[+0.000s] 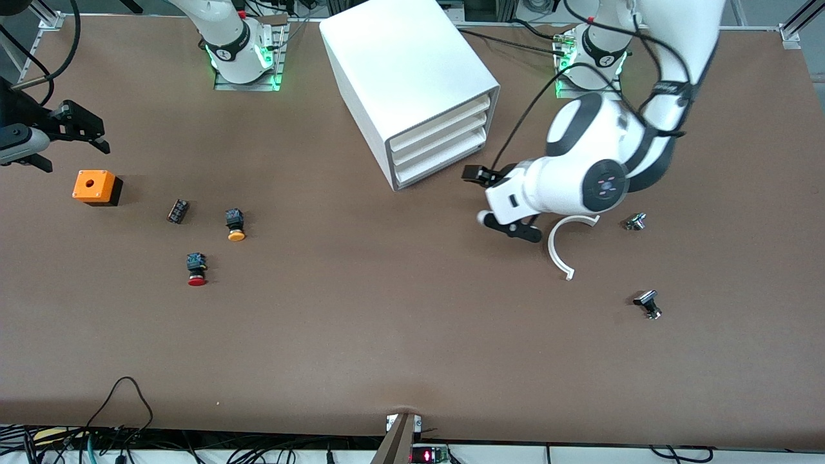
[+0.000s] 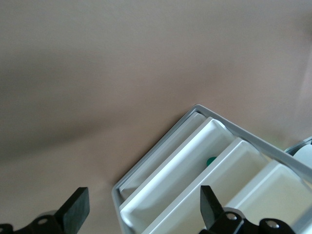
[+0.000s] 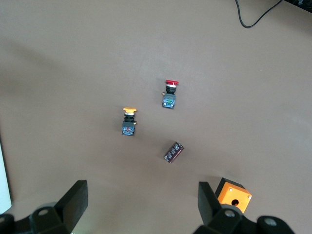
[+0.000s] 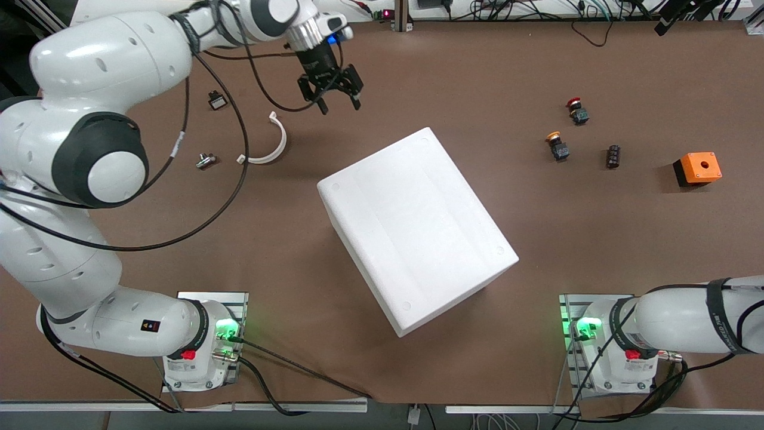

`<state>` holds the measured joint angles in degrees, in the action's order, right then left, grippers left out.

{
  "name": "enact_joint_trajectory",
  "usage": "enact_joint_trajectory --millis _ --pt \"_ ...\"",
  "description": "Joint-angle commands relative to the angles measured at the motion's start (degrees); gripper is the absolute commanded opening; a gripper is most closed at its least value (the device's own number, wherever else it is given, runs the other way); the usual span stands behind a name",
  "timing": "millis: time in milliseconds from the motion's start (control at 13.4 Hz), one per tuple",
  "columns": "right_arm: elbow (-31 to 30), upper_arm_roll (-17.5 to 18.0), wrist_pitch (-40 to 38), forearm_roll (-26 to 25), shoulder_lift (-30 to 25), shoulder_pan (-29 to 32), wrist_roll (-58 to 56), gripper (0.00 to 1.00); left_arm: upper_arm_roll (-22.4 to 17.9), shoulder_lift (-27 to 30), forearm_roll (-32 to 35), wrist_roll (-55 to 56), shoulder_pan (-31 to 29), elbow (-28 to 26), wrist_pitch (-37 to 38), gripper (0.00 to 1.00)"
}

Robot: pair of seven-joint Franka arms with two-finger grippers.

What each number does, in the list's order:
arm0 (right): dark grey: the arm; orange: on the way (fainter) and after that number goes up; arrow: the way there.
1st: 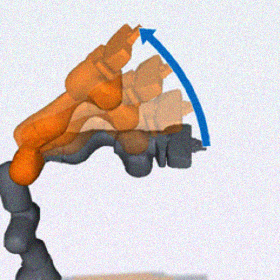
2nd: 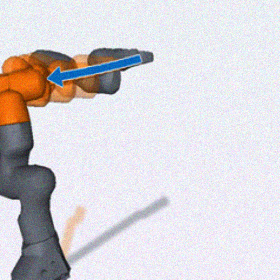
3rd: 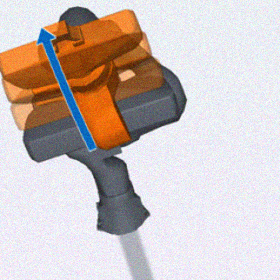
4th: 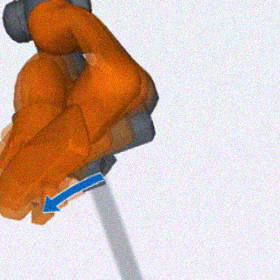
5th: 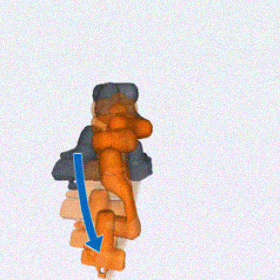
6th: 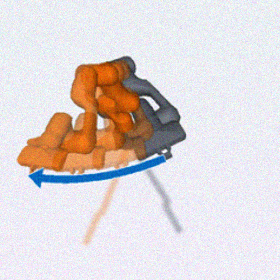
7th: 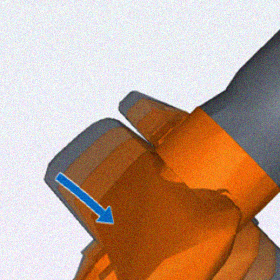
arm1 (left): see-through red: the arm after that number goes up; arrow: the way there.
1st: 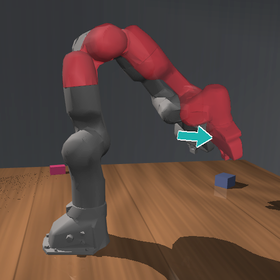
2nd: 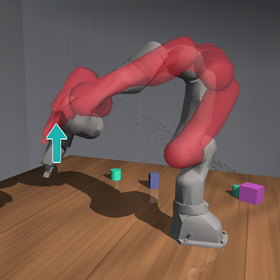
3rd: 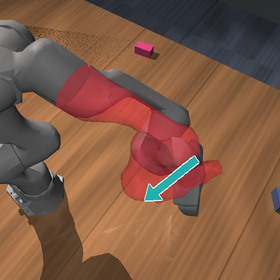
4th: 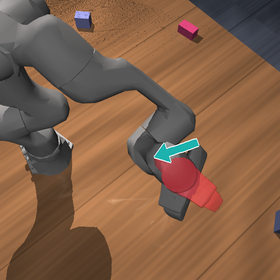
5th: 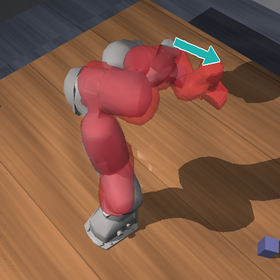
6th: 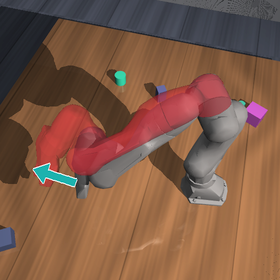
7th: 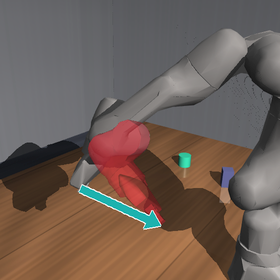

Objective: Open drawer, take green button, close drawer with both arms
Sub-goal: 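Lower the left gripper onto the drawer front and grip its edge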

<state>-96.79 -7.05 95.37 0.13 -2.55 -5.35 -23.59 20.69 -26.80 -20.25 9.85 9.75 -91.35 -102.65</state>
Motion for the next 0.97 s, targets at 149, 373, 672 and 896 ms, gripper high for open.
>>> enact_joint_trajectory --millis 149,373,672,896 --pt "1.25 0.28 -0.36 -0.13 0.62 0.52 0.48 1.00 -0.21 -5.61 -1.02 4.21 5.01 0.38 -3.26 1.00" --pt "1.25 0.28 -0.54 -0.13 0.62 0.43 0.48 1.00 -0.12 -8.87 -2.33 4.13 5.19 0.47 -4.14 0.99" --pt "1.25 0.28 -0.63 -0.13 0.62 0.69 0.48 1.00 -0.12 -11.69 -3.04 3.78 4.93 0.38 -5.02 0.98" --pt "1.25 0.28 -0.63 -0.13 0.70 0.69 0.48 1.00 -0.12 -12.92 -4.62 3.77 5.19 0.38 -4.76 0.97"
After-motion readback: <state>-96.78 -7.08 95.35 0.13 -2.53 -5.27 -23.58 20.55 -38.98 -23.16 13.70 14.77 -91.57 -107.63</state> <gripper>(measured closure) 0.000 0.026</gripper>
